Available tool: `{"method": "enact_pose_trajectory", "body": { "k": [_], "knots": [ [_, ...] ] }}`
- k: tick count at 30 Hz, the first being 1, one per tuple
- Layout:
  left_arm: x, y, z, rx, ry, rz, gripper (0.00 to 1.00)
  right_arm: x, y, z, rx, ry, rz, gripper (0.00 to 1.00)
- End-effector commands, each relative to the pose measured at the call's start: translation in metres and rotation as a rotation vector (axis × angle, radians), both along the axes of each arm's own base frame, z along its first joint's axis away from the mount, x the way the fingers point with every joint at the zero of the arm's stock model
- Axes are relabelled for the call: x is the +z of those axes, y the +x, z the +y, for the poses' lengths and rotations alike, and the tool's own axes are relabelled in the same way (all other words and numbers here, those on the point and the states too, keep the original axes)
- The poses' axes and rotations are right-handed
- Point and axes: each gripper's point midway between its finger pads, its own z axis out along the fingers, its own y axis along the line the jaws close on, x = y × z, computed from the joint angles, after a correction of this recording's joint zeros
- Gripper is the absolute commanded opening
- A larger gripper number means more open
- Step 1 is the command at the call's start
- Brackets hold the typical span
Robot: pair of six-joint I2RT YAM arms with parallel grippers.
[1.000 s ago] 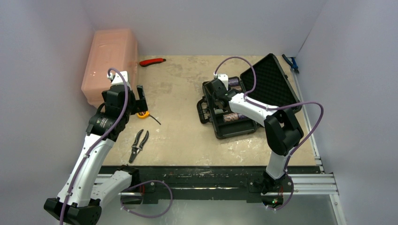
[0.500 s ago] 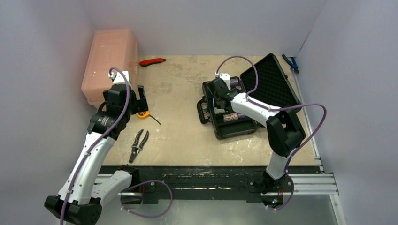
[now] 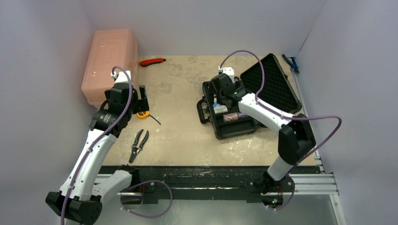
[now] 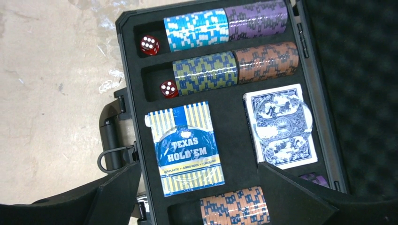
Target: Pack up texas hold em set
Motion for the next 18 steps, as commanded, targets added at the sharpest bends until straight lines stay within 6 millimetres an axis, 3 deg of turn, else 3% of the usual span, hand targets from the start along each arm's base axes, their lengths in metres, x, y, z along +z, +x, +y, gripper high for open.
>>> {"method": "enact_pose_trajectory", "body": {
  "k": [1,12,18],
  "knots": [
    [0.008,0.006,0.002,0.003,0.016,-0.036,0.98,0.050,0.006,-0.008,-0.005,0.028,-0.091,0.99],
    [0.009,0.006,0.000,-0.005,0.009,-0.038,0.98,0.109,0.022,-0.053,-0.091,0.073,-0.204,0.96],
    [0.009,0.005,-0.002,-0.012,0.000,-0.040,0.97,0.148,0.039,-0.096,-0.176,0.104,-0.281,0.88]
  ]
}}
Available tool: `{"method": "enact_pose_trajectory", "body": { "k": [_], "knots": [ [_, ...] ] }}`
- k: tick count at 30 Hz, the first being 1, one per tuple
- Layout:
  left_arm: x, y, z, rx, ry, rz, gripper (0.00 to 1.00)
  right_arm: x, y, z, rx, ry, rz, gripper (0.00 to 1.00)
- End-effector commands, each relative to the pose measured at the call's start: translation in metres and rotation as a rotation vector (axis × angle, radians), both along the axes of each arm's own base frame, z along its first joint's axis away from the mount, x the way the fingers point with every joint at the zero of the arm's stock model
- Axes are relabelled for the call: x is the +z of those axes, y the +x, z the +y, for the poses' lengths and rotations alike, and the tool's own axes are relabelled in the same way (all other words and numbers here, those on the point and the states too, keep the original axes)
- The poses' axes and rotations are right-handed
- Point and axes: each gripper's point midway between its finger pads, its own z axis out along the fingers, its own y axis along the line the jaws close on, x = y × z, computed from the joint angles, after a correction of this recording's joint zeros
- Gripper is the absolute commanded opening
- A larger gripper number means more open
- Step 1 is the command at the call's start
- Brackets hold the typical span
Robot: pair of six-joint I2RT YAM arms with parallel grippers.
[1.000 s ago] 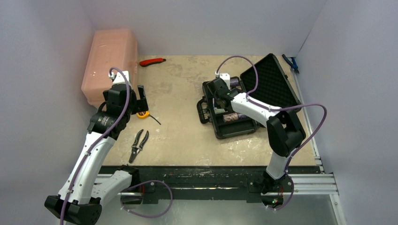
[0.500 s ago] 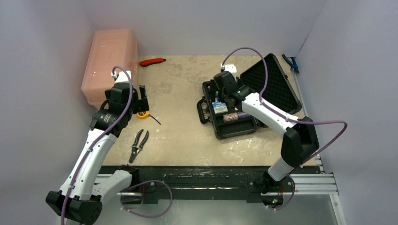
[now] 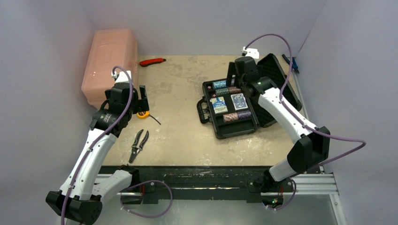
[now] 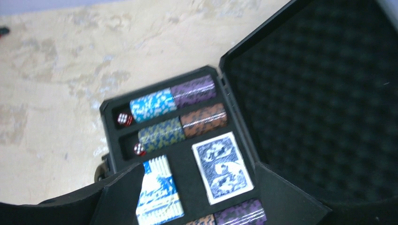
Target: Pack up texas hold em set
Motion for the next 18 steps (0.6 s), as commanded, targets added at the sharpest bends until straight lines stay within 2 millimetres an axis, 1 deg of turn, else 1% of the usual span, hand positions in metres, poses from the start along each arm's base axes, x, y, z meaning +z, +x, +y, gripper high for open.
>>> {"method": "enact_pose_trajectory", "body": {
  "k": [1,4,7,10,11,12,15,18],
  "knots": [
    [0.010,0.005,-0.003,-0.012,-0.009,-0.043,0.98,0.057,0.012,-0.033,-0.055,0.046,-0.118,0.85],
    [0.010,0.005,-0.004,-0.019,-0.015,-0.043,0.97,0.071,0.021,-0.056,-0.098,0.080,-0.150,0.75],
    [0.009,0.005,-0.006,-0.023,-0.021,-0.042,0.97,0.081,0.029,-0.077,-0.138,0.099,-0.171,0.61],
    [0.009,0.005,-0.007,-0.028,-0.026,-0.042,0.97,0.089,0.038,-0.098,-0.184,0.102,-0.190,0.48],
    [0.009,0.005,-0.007,-0.030,-0.027,-0.041,0.97,0.090,0.041,-0.105,-0.197,0.103,-0.190,0.45],
    [0.009,0.005,-0.008,-0.031,-0.028,-0.040,0.97,0.090,0.044,-0.110,-0.207,0.103,-0.192,0.39],
    [0.009,0.005,-0.008,-0.033,-0.031,-0.041,0.97,0.091,0.053,-0.129,-0.242,0.115,-0.186,0.30],
    [0.009,0.005,-0.008,-0.033,-0.031,-0.041,0.97,0.092,0.060,-0.146,-0.269,0.119,-0.186,0.26]
  ]
}}
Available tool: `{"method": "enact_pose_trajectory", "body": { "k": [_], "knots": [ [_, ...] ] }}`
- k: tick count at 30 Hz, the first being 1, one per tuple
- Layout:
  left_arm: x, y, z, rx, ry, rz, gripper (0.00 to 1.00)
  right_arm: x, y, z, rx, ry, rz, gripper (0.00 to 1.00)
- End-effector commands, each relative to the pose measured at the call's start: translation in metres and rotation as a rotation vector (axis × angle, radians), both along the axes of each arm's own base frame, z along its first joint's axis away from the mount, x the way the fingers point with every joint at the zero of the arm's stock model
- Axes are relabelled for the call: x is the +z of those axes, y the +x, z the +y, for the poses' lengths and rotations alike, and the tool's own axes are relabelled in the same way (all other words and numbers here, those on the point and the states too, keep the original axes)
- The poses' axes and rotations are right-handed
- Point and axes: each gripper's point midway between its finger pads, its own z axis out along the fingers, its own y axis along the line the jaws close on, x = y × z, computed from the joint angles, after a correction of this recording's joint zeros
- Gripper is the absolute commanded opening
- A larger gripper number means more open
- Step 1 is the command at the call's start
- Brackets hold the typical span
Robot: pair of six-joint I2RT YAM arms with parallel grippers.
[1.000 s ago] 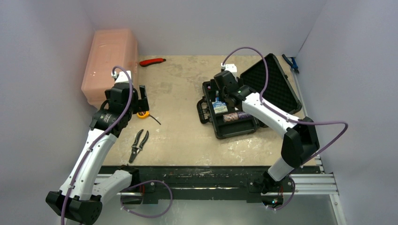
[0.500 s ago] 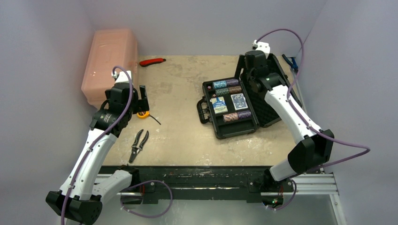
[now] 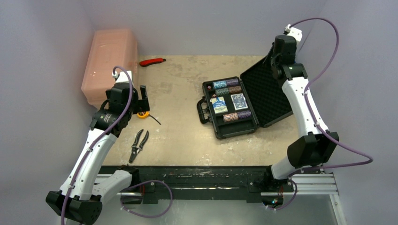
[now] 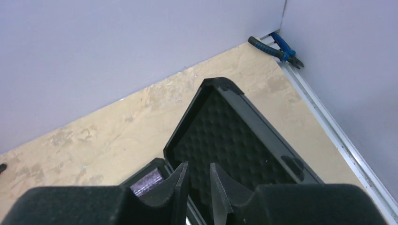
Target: Pack up texas hold em set
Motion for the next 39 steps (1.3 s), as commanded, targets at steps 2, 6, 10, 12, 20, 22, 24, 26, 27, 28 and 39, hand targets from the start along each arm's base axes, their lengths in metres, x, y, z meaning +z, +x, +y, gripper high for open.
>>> {"method": "enact_pose_trajectory", "body": {
  "k": [2,6,10,12,20,22,24,26,27,28,39],
  "knots": [
    [0.009,0.005,-0.004,-0.015,-0.018,-0.043,0.97,0.012,0.010,-0.027,-0.037,0.004,-0.012,0.26],
    [0.009,0.006,-0.005,-0.017,-0.019,-0.043,0.97,0.015,0.013,-0.062,-0.116,-0.007,-0.004,0.23],
    [0.009,0.005,-0.005,-0.017,-0.018,-0.041,0.97,0.013,0.012,-0.091,-0.178,-0.006,0.008,0.19],
    [0.008,0.005,-0.005,-0.017,-0.017,-0.041,0.97,0.010,0.012,-0.105,-0.208,-0.011,0.014,0.18],
    [0.008,0.005,-0.005,-0.018,-0.018,-0.040,0.97,-0.032,0.018,-0.158,-0.242,0.070,0.101,0.15],
    [0.008,0.005,-0.005,-0.018,-0.019,-0.042,0.97,-0.046,0.021,-0.165,-0.213,0.107,0.124,0.13],
    [0.007,0.005,-0.005,-0.018,-0.017,-0.039,0.97,-0.058,0.026,-0.166,-0.175,0.133,0.145,0.11],
    [0.008,0.005,-0.005,-0.020,-0.019,-0.039,0.97,-0.070,0.031,-0.162,-0.127,0.168,0.171,0.08],
    [0.007,0.005,-0.005,-0.020,-0.019,-0.038,0.97,-0.077,0.033,-0.162,-0.114,0.176,0.187,0.06],
    [0.007,0.005,-0.005,-0.021,-0.019,-0.038,0.97,-0.085,0.035,-0.160,-0.096,0.187,0.204,0.04],
    [0.008,0.004,-0.003,-0.013,-0.012,-0.041,0.97,-0.162,0.045,-0.153,-0.024,0.255,0.357,0.00]
  ]
}}
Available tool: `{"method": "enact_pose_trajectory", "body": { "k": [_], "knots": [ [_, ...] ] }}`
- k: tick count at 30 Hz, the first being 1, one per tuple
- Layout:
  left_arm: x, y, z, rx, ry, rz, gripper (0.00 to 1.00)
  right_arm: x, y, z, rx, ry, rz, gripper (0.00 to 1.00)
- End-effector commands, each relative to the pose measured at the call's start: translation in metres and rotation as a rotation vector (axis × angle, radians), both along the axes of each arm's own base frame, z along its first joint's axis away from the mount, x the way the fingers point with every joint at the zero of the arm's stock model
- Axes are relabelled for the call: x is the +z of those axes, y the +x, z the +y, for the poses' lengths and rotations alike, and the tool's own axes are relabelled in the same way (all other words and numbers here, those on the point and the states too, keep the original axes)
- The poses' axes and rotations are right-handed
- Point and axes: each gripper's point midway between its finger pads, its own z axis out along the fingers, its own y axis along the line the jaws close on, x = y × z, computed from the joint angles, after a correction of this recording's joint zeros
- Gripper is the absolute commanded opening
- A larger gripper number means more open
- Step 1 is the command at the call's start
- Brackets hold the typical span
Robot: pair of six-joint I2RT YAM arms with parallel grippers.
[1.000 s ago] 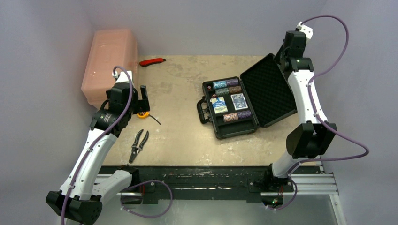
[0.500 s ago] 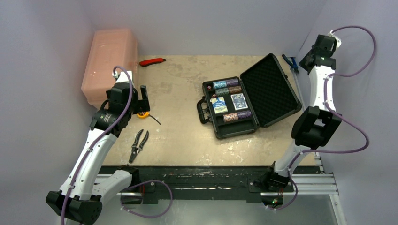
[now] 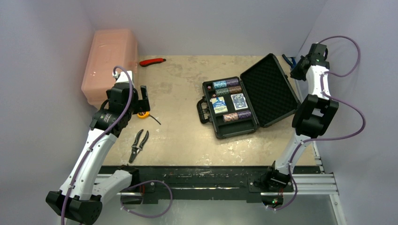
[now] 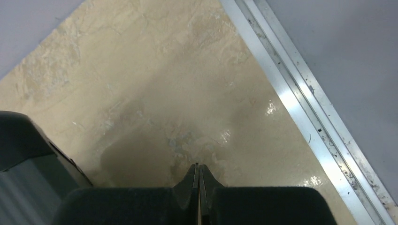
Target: Pack up texas hold em set
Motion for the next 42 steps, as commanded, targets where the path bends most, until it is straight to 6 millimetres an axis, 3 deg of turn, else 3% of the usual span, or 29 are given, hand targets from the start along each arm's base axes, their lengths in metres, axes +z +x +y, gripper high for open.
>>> {"method": "enact_pose_trajectory", "body": {
  "k": [1,14,26,30,37,42],
  "knots": [
    [0.009,0.004,-0.001,-0.001,-0.004,-0.044,0.97,0.003,0.003,0.004,0.048,0.013,-0.010,0.00],
    [0.001,0.008,-0.013,-0.046,-0.041,-0.015,0.97,-0.008,0.002,0.026,0.138,0.107,-0.022,0.00],
    [-0.024,0.027,-0.076,-0.230,-0.263,0.131,0.97,-0.012,-0.003,0.054,0.220,0.217,-0.047,0.00],
    [-0.043,0.034,-0.097,-0.265,-0.340,0.226,0.96,-0.006,-0.004,0.064,0.251,0.249,-0.067,0.00],
    [-0.069,0.048,-0.128,-0.292,-0.441,0.324,0.92,0.002,-0.005,0.093,0.325,0.278,-0.082,0.00],
    [-0.072,0.056,-0.162,-0.358,-0.456,0.350,0.91,0.005,-0.006,0.115,0.373,0.273,-0.077,0.00]
  ]
}}
